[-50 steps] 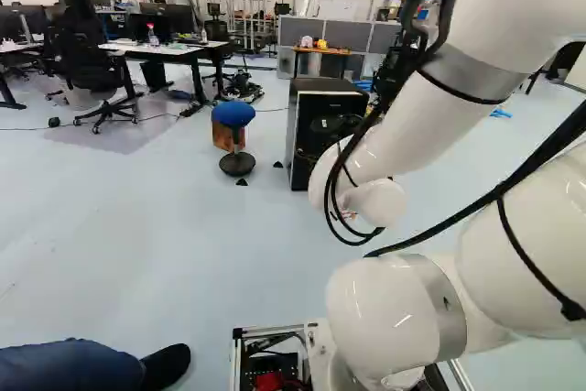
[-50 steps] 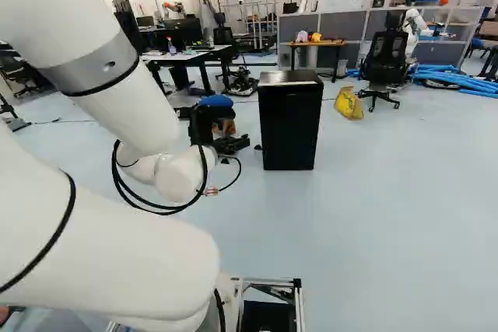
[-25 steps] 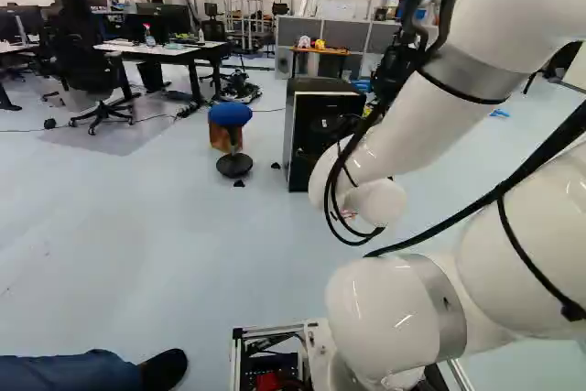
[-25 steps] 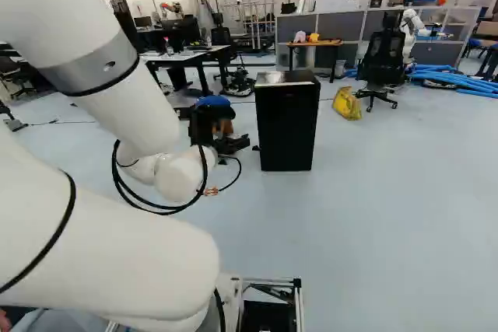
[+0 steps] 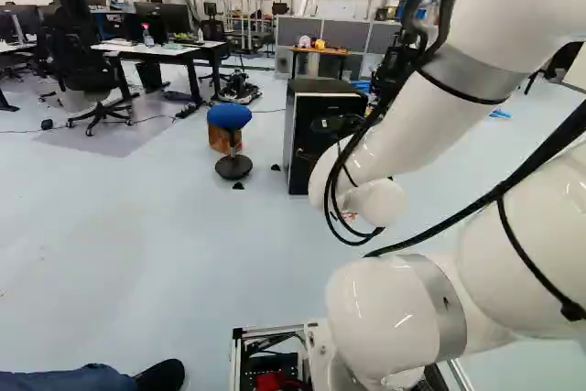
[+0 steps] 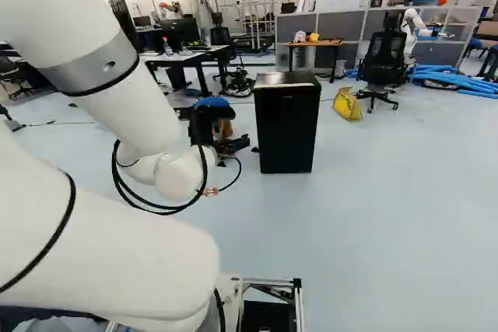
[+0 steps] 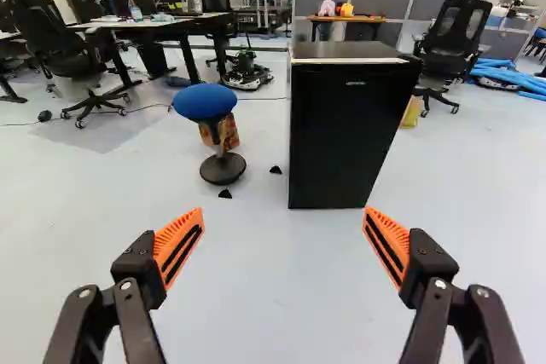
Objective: Grab a drink from the fridge
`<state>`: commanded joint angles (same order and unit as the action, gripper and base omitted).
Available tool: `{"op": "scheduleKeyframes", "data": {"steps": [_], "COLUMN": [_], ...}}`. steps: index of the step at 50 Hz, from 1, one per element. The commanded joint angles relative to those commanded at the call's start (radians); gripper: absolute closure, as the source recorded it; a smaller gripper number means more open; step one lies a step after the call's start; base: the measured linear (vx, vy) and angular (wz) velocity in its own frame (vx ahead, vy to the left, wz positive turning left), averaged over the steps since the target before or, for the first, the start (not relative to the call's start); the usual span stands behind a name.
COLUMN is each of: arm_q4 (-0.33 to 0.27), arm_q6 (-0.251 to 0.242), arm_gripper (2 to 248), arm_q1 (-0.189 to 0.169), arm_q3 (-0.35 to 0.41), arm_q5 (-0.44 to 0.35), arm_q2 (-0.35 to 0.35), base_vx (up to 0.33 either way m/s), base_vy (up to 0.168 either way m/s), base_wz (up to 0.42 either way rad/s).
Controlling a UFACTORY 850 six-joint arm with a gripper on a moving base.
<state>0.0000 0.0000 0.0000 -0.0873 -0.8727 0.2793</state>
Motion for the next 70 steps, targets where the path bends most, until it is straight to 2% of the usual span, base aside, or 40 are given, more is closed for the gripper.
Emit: {"op": "scheduleKeyframes", "data": {"steps": [70], "arm_q4": [0.0], "arm_q6": [0.0], "arm_gripper": [3], "arm_q1": [0.0], "arm_q3": [0.0], "arm_q5": [0.0], "arm_q2": [0.0], "base_vx": [0.164], "base_vy": [0.024], "base_wz": [-0.01]}}
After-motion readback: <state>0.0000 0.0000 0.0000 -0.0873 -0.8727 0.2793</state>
